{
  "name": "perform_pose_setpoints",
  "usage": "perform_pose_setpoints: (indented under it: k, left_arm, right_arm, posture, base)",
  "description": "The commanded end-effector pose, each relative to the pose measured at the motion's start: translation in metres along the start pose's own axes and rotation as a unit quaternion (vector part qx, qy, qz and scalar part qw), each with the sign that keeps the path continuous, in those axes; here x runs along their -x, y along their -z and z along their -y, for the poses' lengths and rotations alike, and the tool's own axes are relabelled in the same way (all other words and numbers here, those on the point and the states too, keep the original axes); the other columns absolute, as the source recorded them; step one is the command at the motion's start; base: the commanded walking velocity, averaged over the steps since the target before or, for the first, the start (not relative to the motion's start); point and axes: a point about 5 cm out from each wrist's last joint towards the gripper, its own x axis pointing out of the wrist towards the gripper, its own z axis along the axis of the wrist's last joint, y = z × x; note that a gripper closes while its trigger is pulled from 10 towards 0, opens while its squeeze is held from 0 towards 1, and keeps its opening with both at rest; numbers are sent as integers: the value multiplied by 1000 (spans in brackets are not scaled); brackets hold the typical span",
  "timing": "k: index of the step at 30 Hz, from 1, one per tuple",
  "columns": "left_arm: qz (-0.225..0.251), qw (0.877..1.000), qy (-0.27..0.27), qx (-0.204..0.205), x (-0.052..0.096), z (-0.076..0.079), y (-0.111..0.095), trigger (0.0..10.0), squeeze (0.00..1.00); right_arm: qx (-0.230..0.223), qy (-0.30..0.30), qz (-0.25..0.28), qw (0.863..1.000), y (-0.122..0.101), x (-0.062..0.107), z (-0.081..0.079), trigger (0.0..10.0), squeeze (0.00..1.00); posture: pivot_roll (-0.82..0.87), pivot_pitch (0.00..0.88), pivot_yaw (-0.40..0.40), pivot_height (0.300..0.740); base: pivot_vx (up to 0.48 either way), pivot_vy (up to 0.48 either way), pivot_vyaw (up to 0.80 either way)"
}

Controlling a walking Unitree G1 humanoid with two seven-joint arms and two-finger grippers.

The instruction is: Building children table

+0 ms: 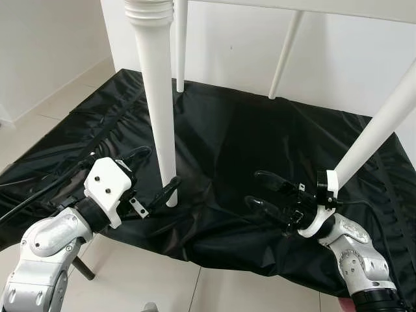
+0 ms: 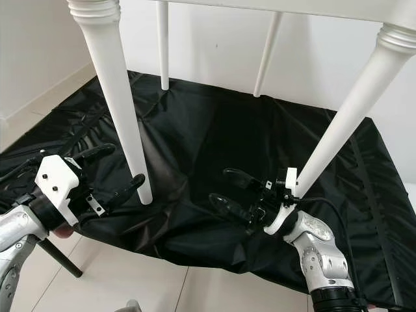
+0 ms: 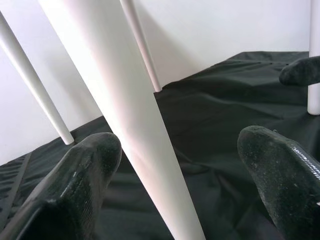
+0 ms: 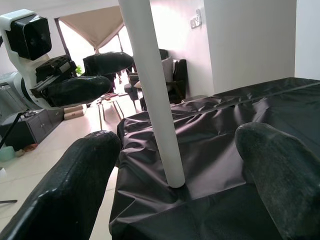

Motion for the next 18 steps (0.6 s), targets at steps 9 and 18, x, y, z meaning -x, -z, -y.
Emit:
perform_pose_setpoints:
  k: [9,18]
  left_arm:
    - [7,997,-78,26,1,-8,6,10000,0]
    - [13,997,-67,44,-2,-4,7,10000,0]
  right_arm:
    - [7,10,4,1000,-4,2,0,10000,0]
    - [7,17,7,1000,-4,1,0,10000,0]
  posture:
    - [49,22,-16,740]
    - [48,23,-16,740]
  base:
    - [0,0,0]
    - [0,0,0]
